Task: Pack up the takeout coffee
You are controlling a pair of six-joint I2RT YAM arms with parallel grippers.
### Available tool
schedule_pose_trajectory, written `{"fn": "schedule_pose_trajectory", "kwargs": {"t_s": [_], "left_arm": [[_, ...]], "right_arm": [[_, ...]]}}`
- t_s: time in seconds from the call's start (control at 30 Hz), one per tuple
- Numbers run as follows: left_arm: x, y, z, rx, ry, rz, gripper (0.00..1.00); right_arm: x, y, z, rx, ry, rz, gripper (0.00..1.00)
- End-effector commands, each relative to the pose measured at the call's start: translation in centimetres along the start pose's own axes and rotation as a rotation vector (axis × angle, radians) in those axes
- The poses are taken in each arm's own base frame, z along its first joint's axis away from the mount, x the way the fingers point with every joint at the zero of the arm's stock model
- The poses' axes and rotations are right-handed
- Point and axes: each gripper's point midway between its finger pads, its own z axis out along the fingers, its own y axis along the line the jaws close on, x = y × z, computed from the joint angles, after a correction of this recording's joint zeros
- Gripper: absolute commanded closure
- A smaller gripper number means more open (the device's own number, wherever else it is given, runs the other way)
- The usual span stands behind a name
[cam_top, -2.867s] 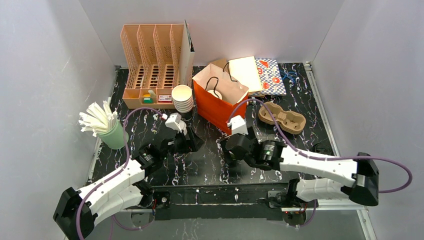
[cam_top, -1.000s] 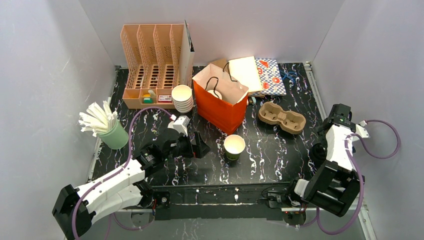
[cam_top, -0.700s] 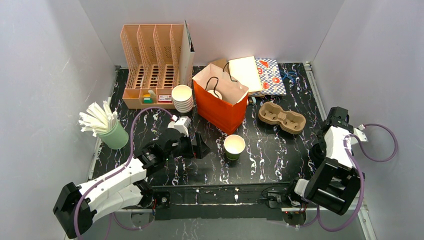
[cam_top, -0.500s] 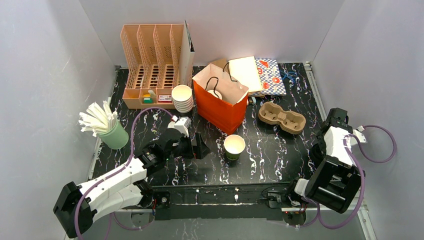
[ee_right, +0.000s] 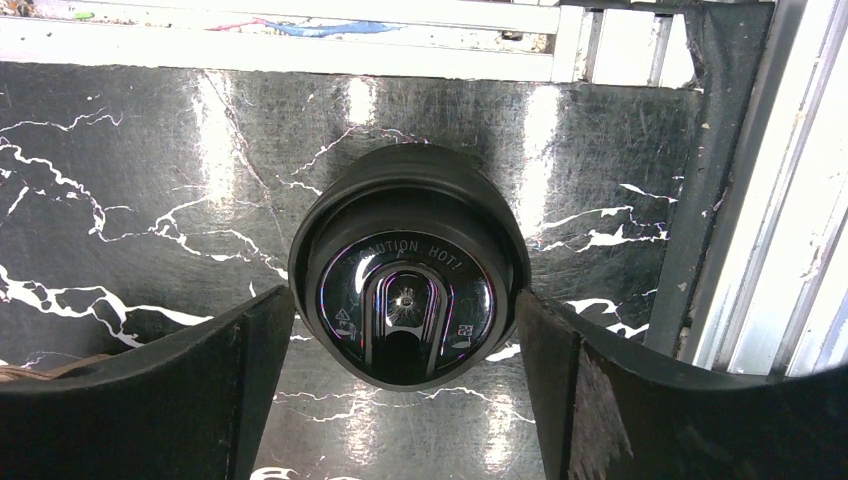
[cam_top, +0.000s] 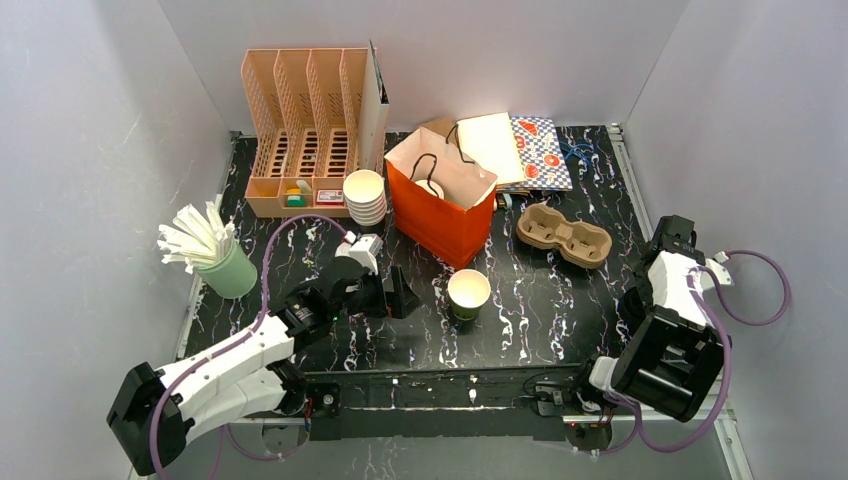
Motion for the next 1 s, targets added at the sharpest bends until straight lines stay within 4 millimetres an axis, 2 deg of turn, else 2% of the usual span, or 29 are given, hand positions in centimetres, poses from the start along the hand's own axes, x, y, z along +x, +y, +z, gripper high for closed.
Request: {"fn": "schedule_pose_trajectory", "kwargs": {"t_s": [0.0,0.57,0.7,0.97], "left_arm": [[0.4,0.3,0.0,-0.010,0.014,0.016,0.02],[0.5,0.5,0.1,-0.018,0.023,0.018,0.02],[0.5,0.5,0.0,-0.018,0.020,0.019,0.02],[0.4,0.5,0.0,-0.018,0.018,0.019,0.02]], "right_arm": [[-0.5,-0.3,0.4,0.021,-0.022,0.035,0.12],[-0.5,-0.3,0.2,0.027,-0.015,0.024,0.22],[-1.1,0.0,-0.8,0.005,-0.017,0.034,0.26],[-3.2,0.9,-4.5,-0.079,-0.034,0.050,0.26]]}}
